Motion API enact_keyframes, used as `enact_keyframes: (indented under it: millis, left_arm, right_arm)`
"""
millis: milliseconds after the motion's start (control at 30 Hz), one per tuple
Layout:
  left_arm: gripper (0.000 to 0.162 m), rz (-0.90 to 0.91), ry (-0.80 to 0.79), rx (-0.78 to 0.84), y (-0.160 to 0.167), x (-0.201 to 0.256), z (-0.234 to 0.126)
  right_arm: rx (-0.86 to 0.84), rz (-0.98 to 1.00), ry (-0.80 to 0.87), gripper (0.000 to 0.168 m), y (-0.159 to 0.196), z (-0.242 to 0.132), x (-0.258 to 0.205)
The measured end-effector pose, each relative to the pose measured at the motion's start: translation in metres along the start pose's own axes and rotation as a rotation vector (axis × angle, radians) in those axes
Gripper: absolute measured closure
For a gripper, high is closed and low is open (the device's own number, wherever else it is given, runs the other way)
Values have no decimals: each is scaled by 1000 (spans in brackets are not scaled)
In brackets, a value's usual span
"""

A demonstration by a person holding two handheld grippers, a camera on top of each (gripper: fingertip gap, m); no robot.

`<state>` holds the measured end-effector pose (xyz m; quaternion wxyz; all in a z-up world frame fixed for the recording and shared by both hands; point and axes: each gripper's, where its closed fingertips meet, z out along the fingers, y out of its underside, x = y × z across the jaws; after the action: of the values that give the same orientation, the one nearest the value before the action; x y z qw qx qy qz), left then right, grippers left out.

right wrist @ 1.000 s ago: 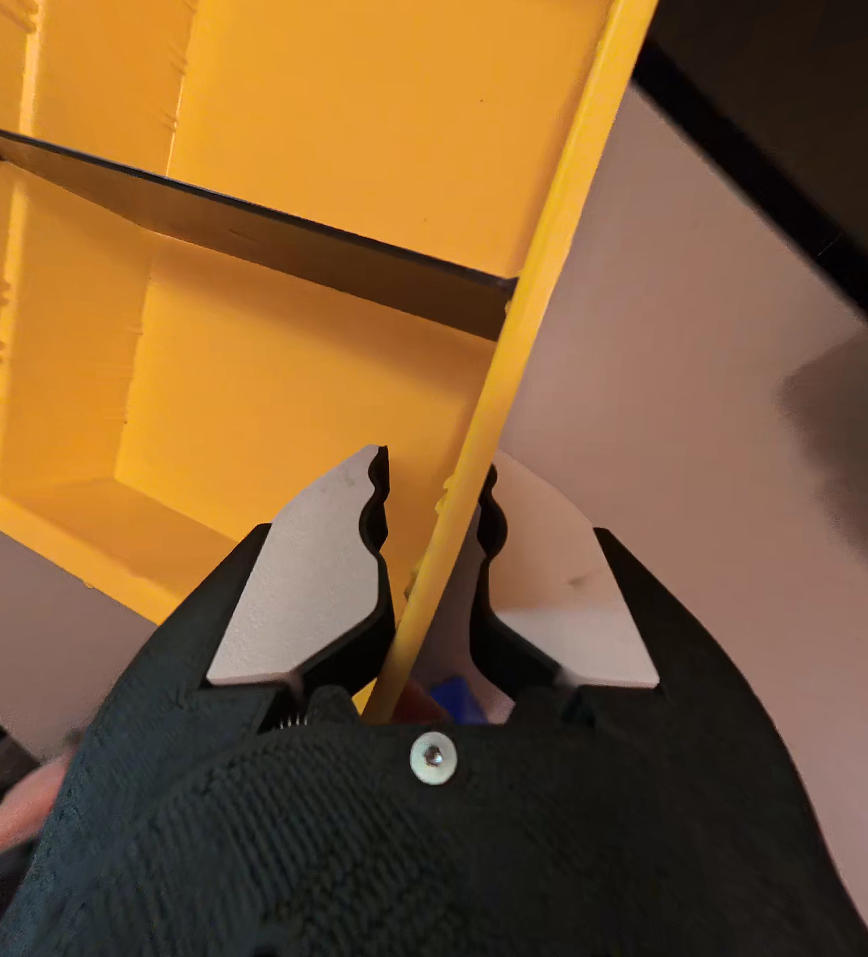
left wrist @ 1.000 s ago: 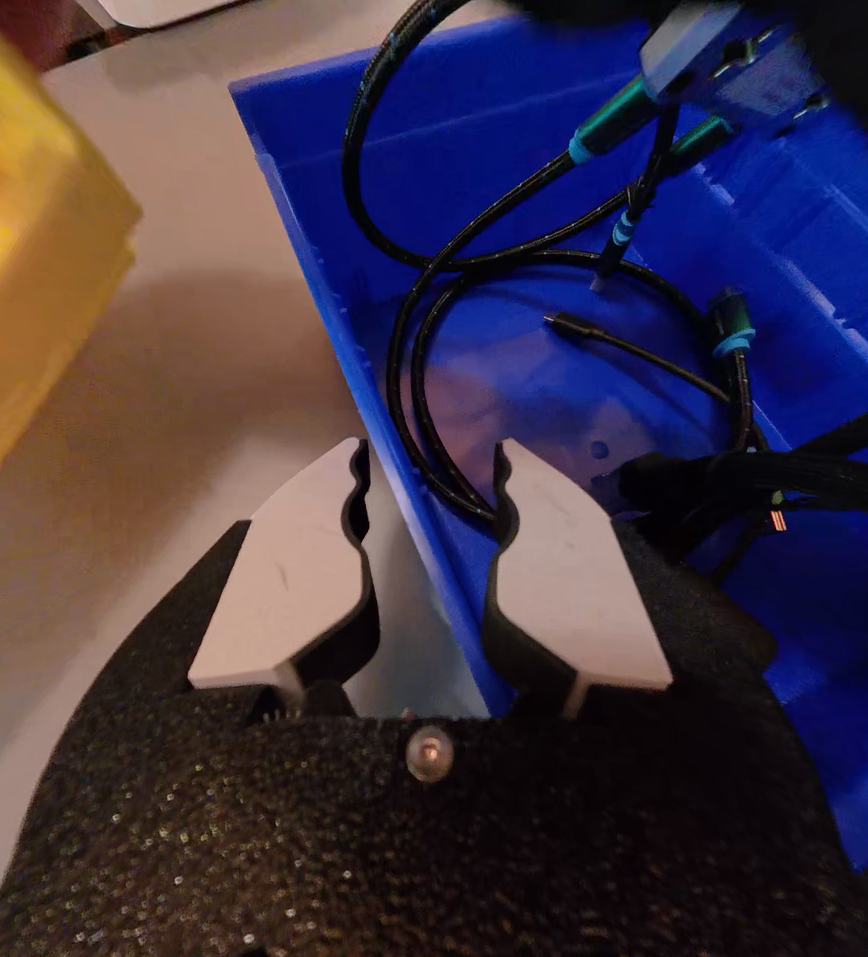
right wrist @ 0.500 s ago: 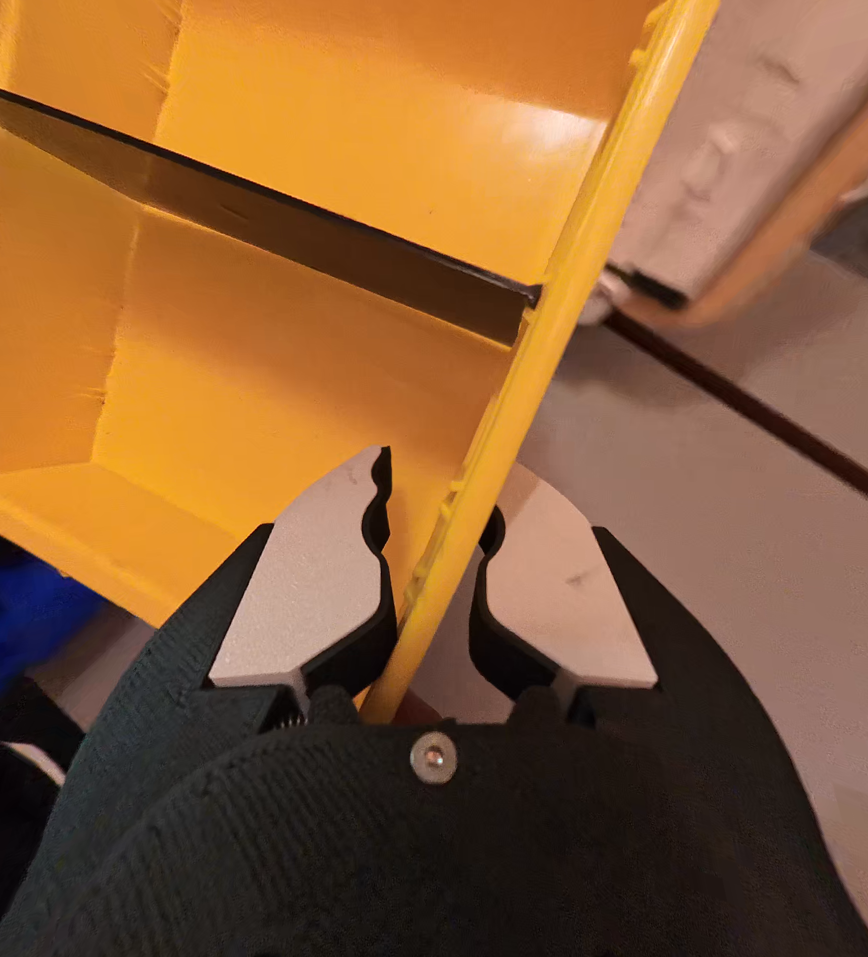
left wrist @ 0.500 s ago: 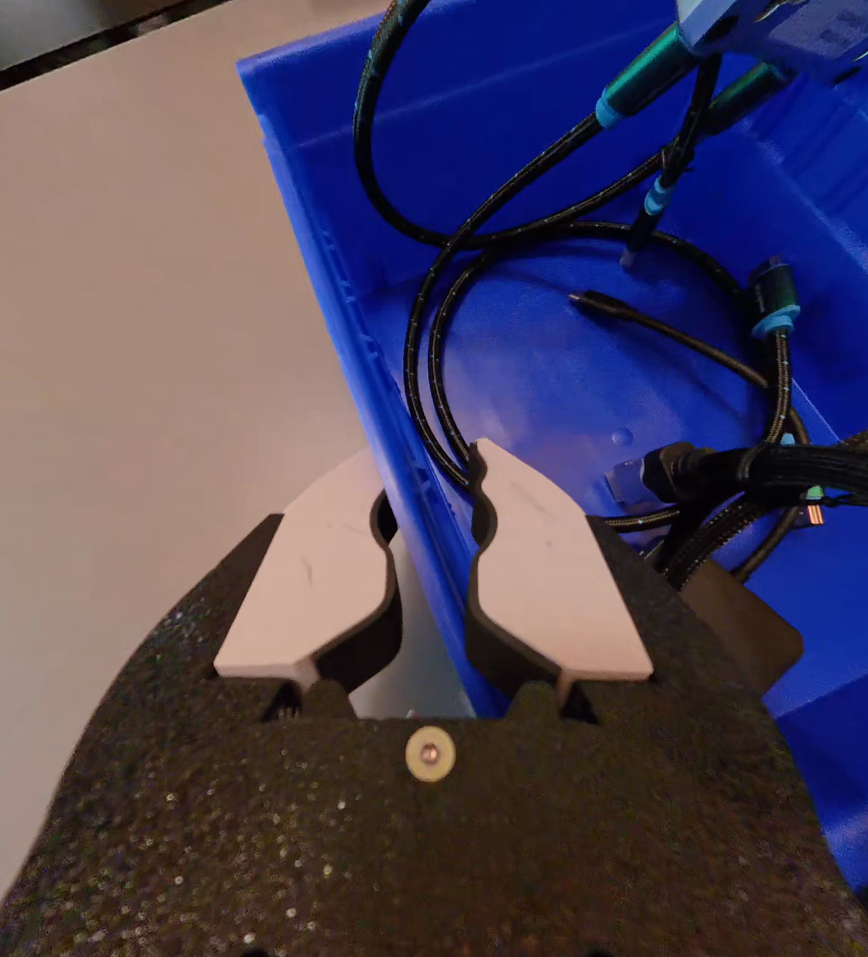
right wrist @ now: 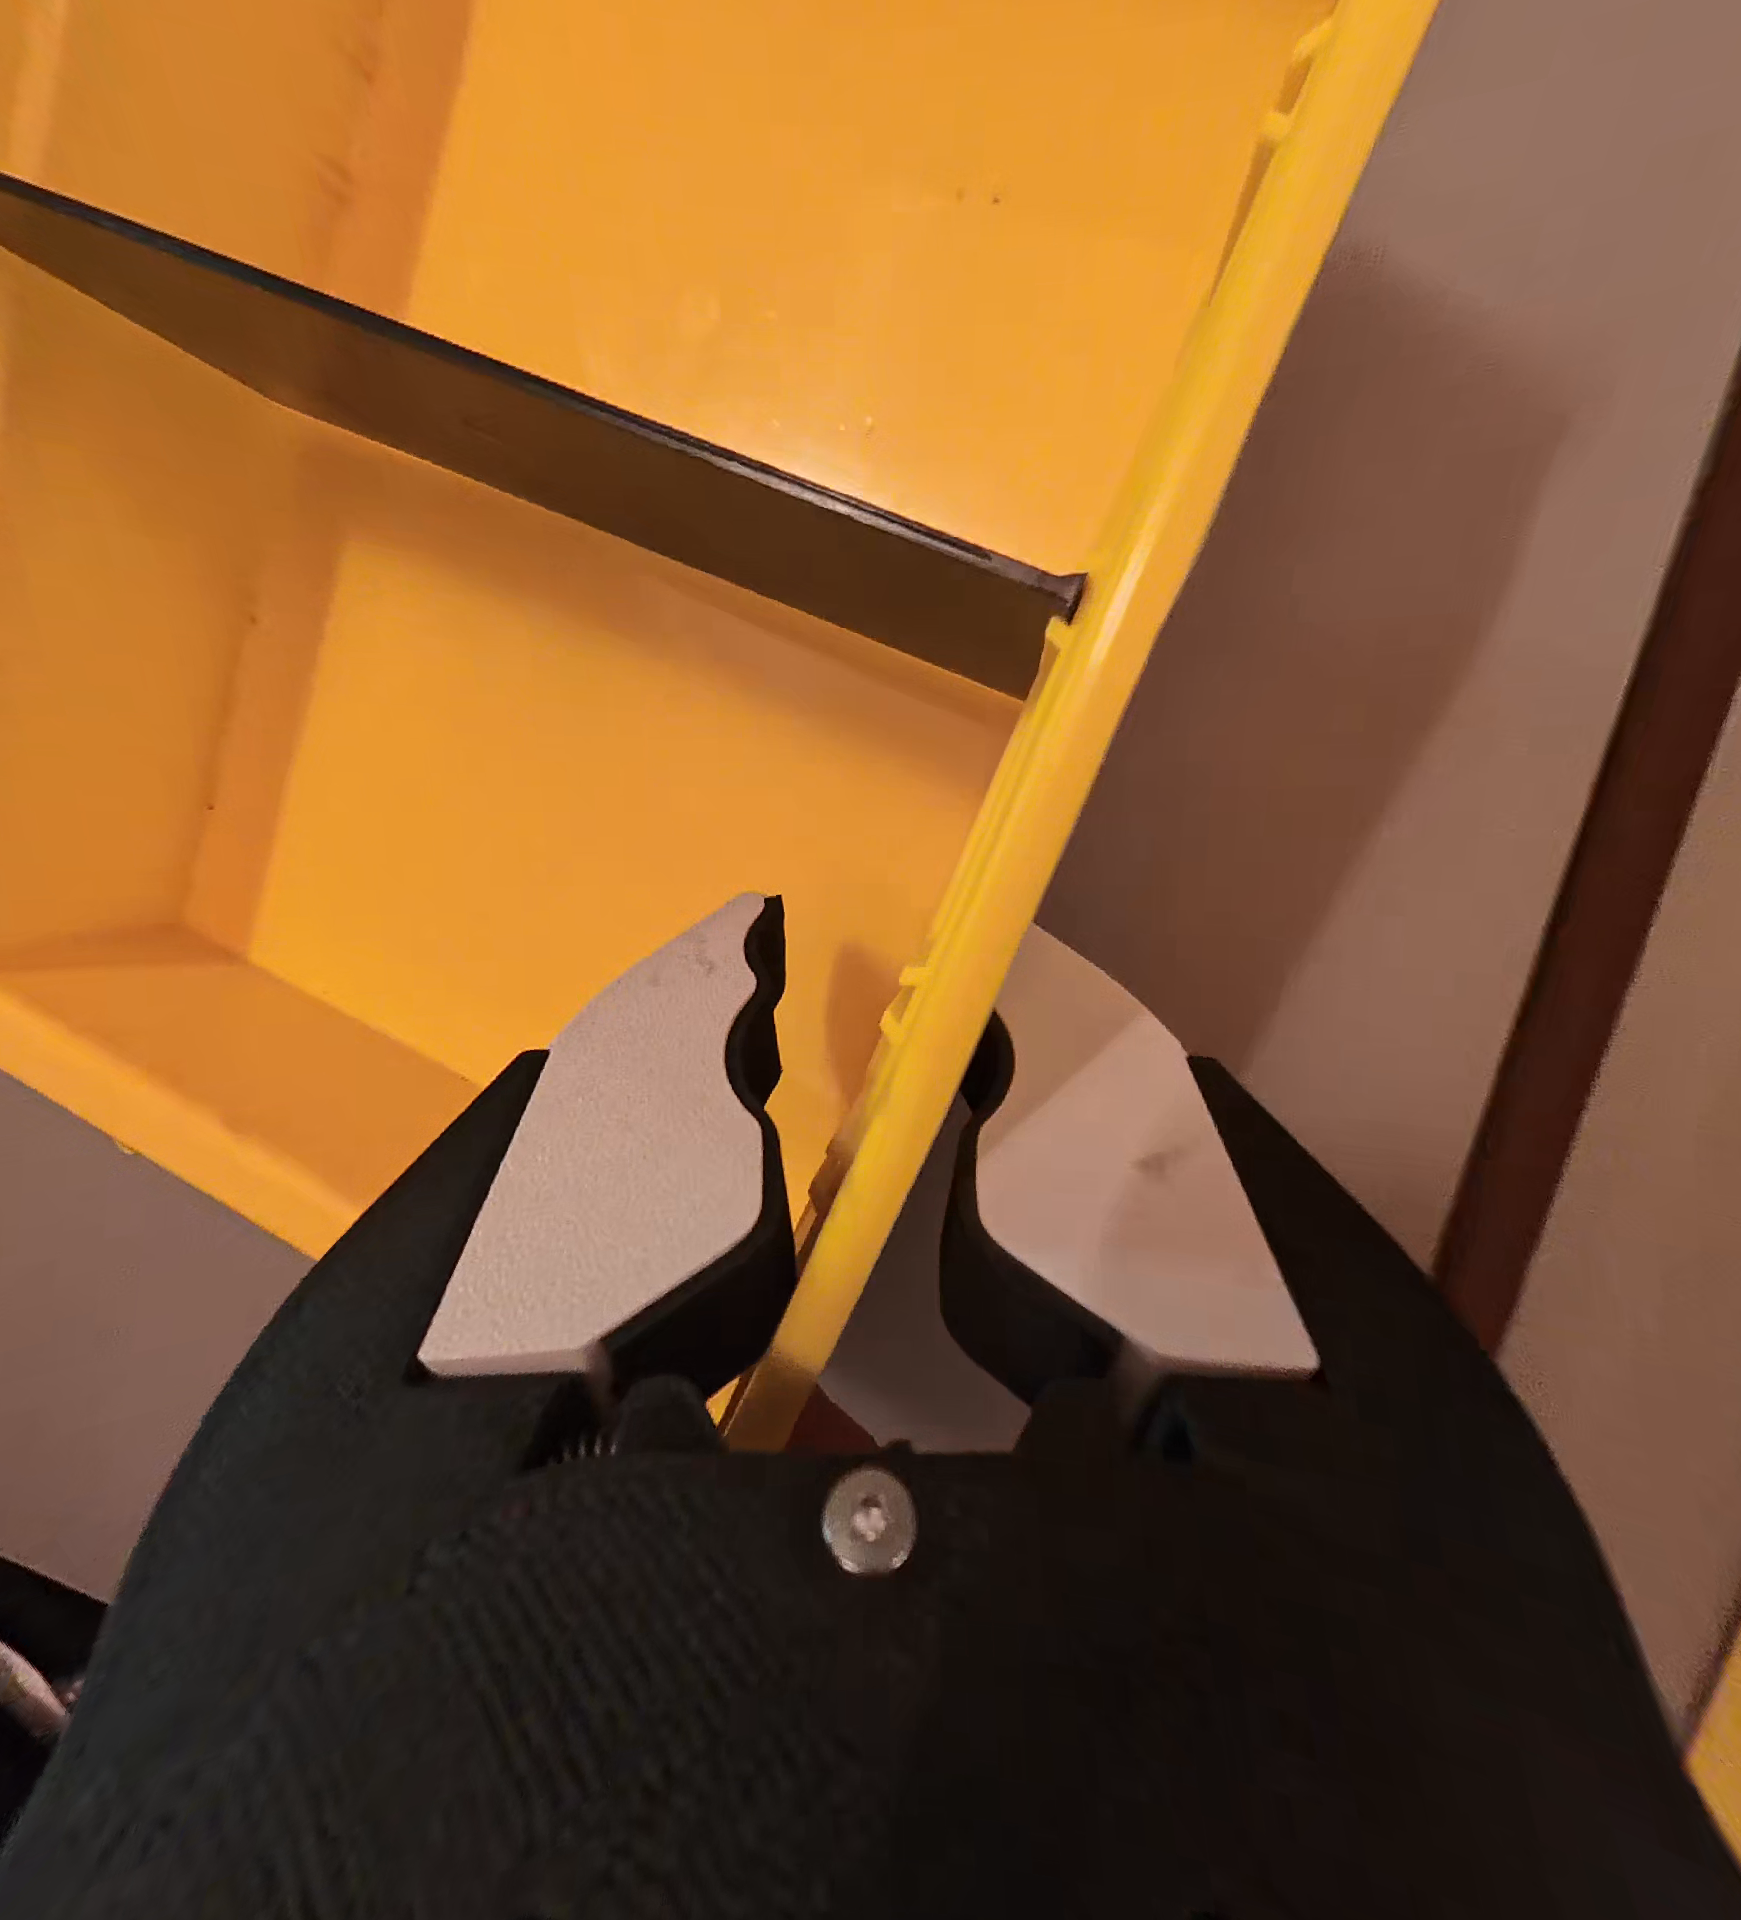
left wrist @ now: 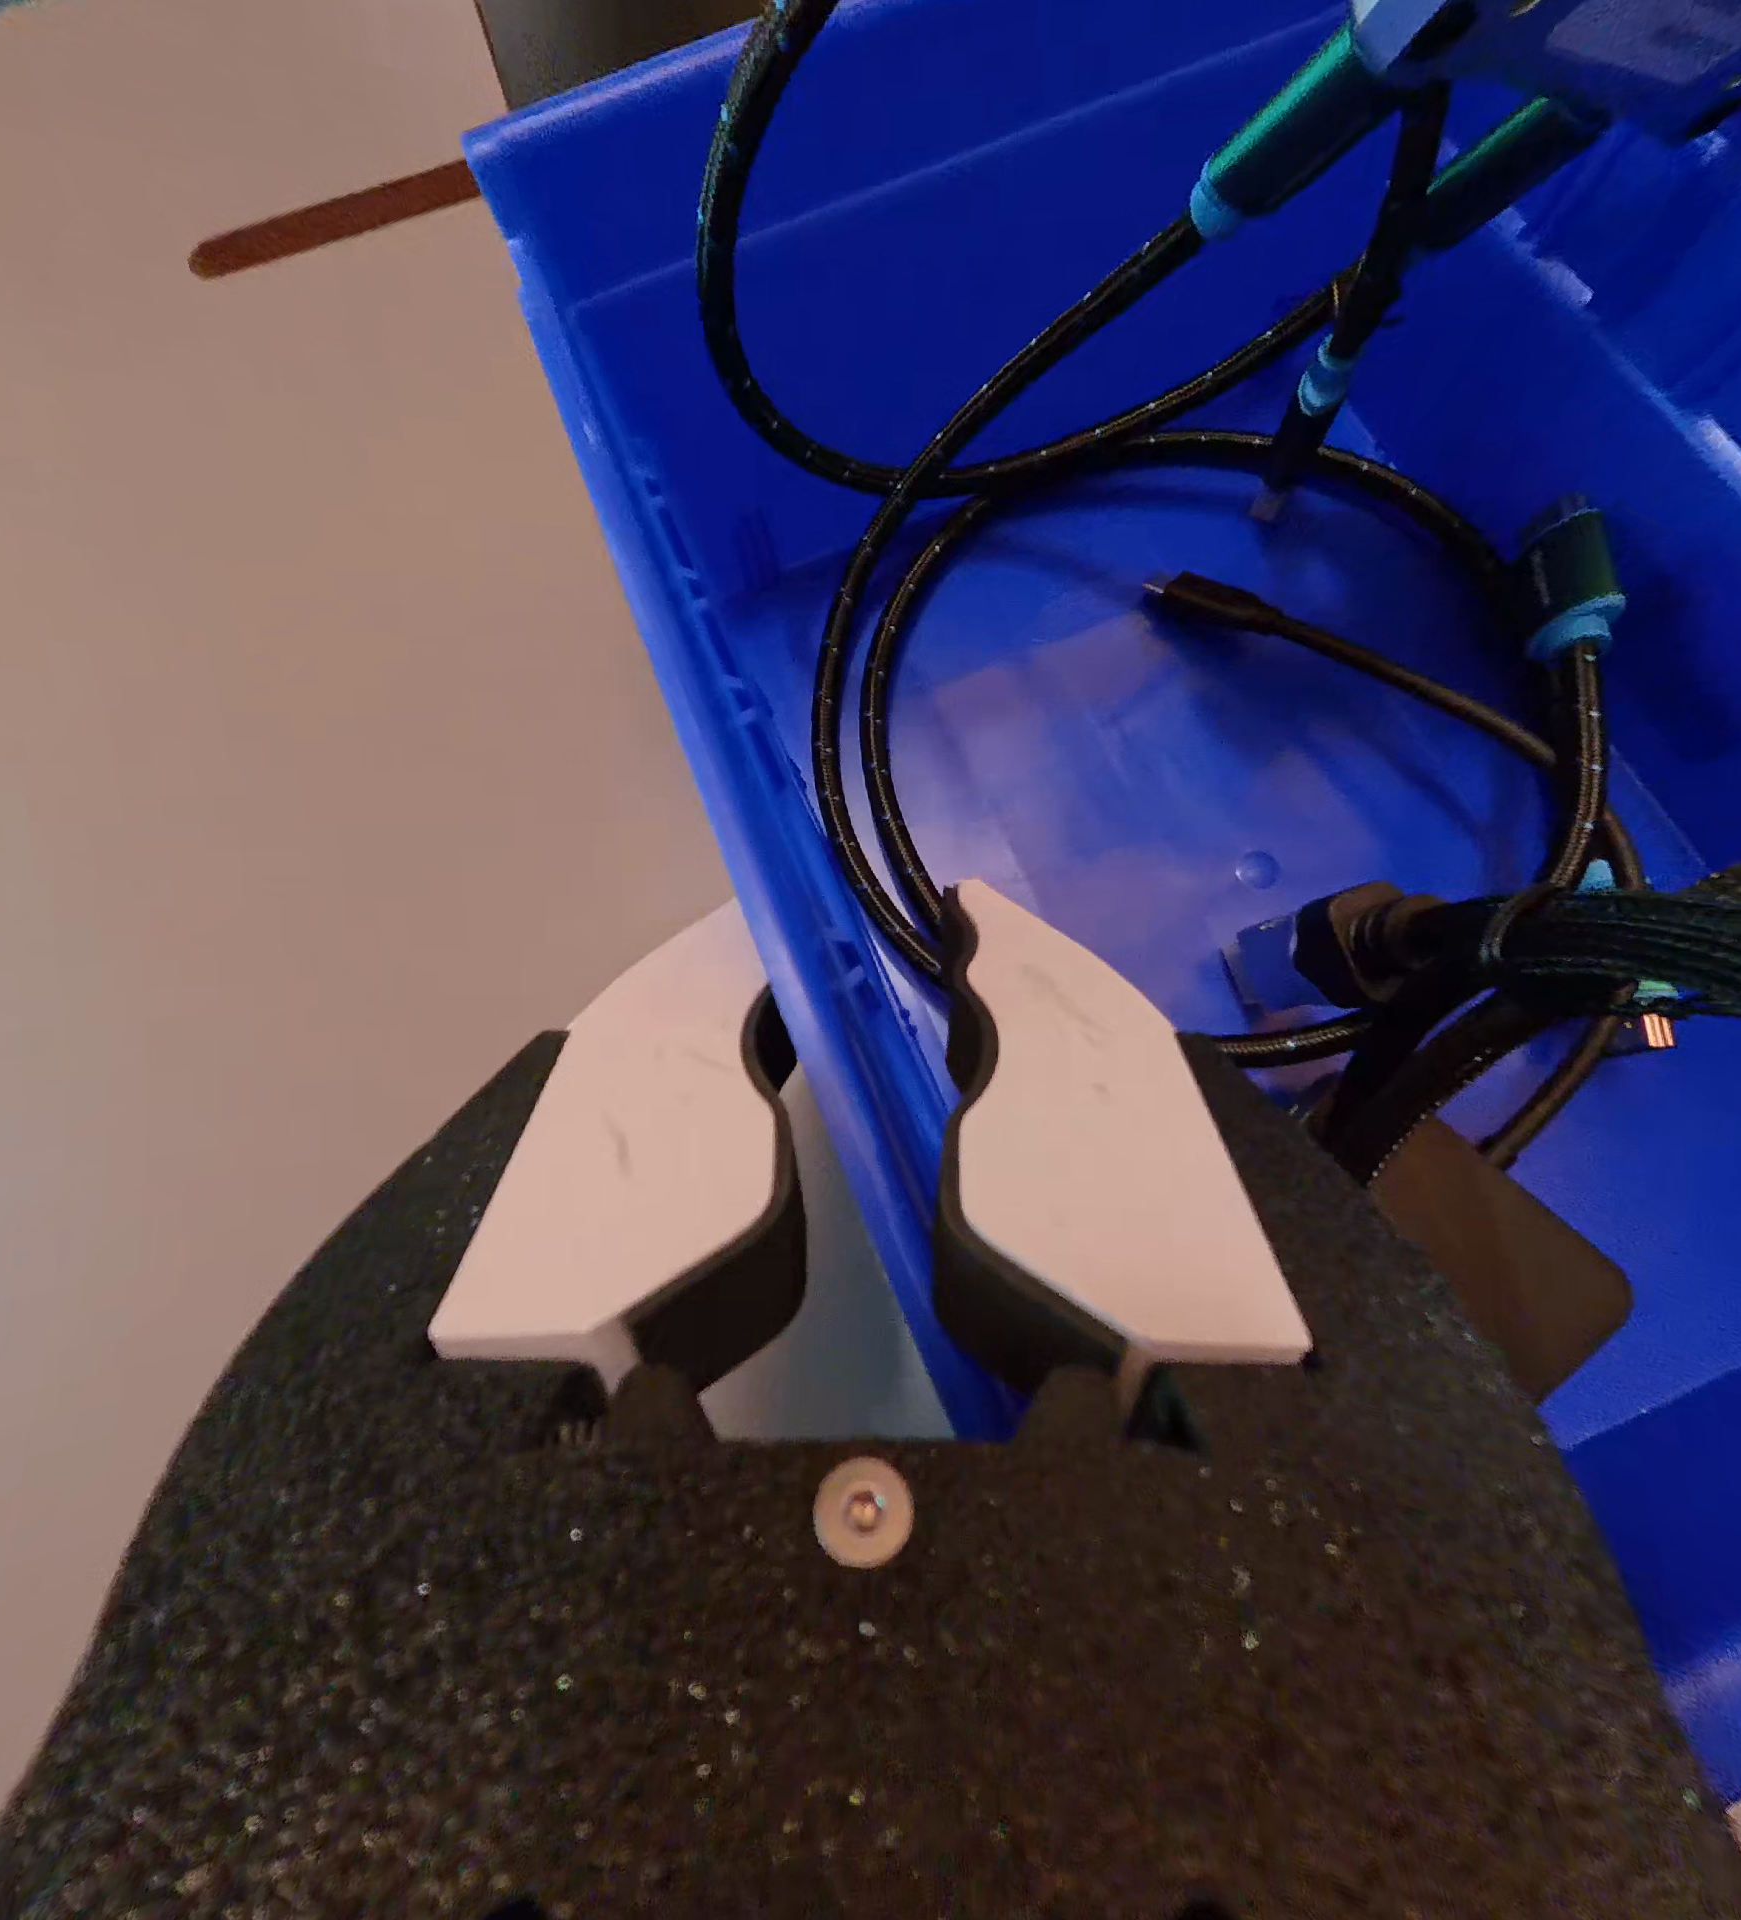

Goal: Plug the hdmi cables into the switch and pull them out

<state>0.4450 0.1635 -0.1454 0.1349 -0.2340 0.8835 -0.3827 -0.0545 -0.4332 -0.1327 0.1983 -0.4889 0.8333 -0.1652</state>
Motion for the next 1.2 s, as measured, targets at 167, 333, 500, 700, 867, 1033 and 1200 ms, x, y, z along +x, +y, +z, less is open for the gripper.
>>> enact_keyframes:
  millis: [167,333,500,700,867,1033,1200]
  left_arm:
    - [137,13,4,-4,-25,-22,30]
    - [137,4,-9,-7,-39,-37,47]
    - [137,12,-4,-9,-48,-48,58]
    - [137,23,11,-5,-59,-62,72]
    - [123,51,-105,-17,-60,-72,70]
    - [92,276,-207,-20,-69,-74,63]
    - [110,491,-321,18,-116,-67,30]
  right_arm:
    - [-54,-69,-76,137,-10,16,24]
    - [-82,-152,-143,135,-31,40,30]
    - [-84,-155,-170,135,-49,64,24]
    - [-26,-258,21,122,-63,68,41]
    - [297,-357,383,90,-113,11,46]
    - [680,-317,215,80,-126,-65,-59]
    - [655,-475,-98,86,-53,-46,-190]
